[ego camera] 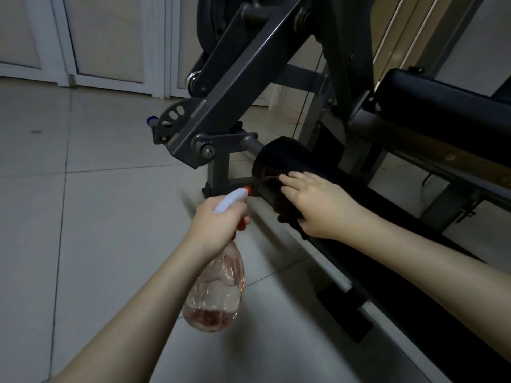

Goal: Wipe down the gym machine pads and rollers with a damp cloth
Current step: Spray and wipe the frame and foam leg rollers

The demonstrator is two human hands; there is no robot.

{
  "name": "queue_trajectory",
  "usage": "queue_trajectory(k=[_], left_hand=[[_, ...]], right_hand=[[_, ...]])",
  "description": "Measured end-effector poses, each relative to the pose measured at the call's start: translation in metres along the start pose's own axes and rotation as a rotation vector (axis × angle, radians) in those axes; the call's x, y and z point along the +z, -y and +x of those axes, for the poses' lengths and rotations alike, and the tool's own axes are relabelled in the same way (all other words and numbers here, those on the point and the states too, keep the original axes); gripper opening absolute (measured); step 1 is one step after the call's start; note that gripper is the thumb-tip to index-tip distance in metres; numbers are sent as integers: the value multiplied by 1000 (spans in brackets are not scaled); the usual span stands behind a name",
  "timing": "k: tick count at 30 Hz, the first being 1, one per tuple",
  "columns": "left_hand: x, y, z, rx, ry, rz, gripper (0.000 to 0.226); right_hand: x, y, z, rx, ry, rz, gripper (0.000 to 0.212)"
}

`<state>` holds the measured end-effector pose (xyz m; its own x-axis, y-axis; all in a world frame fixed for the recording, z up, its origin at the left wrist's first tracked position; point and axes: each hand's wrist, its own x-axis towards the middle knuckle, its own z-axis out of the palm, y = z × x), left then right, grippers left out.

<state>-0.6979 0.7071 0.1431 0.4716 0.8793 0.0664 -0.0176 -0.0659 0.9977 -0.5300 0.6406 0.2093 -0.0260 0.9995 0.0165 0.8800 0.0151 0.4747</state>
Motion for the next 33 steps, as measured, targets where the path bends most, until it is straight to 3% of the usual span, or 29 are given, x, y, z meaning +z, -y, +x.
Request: queue_trajectory(k=[5, 13, 21, 29, 33], left_hand=[[3, 2, -6, 4, 90, 22, 33], [6, -2, -14, 40, 147, 45, 31], [11, -5, -30, 94, 160, 50, 30], [7, -9, -34, 83, 141, 34, 30], [8, -11, -36, 80, 123, 17, 28]], right_hand=[[-5, -13, -30, 44, -45, 137, 60], [-6, -34, -27, 136, -81, 366, 59], [-11, -82, -49, 409, -85, 795, 33], [-17, -56, -57, 493, -154, 652, 35], [-12, -35, -16, 338, -166, 455, 54]])
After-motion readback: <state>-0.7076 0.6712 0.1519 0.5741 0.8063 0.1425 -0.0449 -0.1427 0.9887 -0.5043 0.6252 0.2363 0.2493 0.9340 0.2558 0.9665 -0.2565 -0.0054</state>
